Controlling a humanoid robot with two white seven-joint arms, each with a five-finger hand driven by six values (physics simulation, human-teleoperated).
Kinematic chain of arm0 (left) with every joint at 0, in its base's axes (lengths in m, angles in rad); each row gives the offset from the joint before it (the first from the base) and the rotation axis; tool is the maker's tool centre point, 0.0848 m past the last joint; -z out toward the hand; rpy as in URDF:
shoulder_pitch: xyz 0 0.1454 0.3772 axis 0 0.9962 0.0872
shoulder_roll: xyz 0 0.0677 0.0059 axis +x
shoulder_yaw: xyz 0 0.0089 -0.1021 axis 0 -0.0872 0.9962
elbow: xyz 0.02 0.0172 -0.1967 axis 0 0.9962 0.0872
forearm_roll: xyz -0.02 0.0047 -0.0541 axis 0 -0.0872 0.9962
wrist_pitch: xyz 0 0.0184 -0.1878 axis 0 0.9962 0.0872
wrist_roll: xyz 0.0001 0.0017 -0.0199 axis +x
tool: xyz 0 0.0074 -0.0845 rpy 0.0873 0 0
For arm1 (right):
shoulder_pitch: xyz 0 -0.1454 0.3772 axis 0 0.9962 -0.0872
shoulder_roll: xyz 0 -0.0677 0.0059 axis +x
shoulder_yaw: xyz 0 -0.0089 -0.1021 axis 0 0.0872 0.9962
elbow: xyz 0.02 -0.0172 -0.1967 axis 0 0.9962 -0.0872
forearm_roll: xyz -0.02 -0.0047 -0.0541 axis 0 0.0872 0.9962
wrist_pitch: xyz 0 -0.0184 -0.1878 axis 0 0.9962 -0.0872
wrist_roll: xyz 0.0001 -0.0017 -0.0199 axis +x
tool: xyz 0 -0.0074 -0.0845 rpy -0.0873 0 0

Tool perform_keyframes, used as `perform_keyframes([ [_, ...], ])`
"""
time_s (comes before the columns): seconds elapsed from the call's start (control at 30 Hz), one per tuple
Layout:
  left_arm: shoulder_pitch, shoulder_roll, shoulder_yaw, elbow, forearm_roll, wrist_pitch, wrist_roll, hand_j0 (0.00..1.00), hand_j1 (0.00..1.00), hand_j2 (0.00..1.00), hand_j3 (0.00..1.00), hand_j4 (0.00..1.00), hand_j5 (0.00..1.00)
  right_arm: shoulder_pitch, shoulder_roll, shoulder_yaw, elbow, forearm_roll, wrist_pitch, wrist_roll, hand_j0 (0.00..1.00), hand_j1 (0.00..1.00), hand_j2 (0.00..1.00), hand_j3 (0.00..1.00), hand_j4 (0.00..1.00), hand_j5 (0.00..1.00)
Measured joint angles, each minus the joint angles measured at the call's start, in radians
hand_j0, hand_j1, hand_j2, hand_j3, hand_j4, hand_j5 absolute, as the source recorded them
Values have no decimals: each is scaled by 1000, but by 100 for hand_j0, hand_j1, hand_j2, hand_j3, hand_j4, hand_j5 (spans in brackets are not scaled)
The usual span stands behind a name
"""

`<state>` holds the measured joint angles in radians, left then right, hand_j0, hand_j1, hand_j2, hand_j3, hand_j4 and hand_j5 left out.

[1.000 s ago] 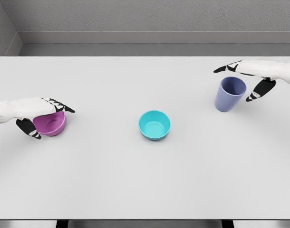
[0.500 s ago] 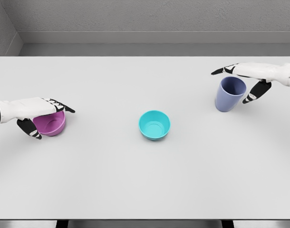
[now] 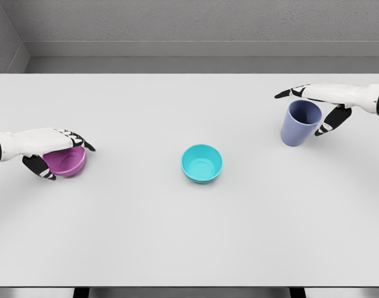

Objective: Stacking bowl and cup with both arms

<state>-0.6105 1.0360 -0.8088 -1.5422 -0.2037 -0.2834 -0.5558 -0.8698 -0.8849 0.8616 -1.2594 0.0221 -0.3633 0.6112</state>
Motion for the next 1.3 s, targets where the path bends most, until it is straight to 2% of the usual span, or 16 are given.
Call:
perform_keyframes([
  [0.63,-48,11,8,-48,-3,0,0,73,73,73,73,73,73,0,17,7,29,9,0,0,100,100,100,100,100,100],
  [1.3,-94,-59,1,-114,-55,-2,0,73,73,73,73,73,73,0,34,9,46,27,0,0,100,100,100,100,100,100],
])
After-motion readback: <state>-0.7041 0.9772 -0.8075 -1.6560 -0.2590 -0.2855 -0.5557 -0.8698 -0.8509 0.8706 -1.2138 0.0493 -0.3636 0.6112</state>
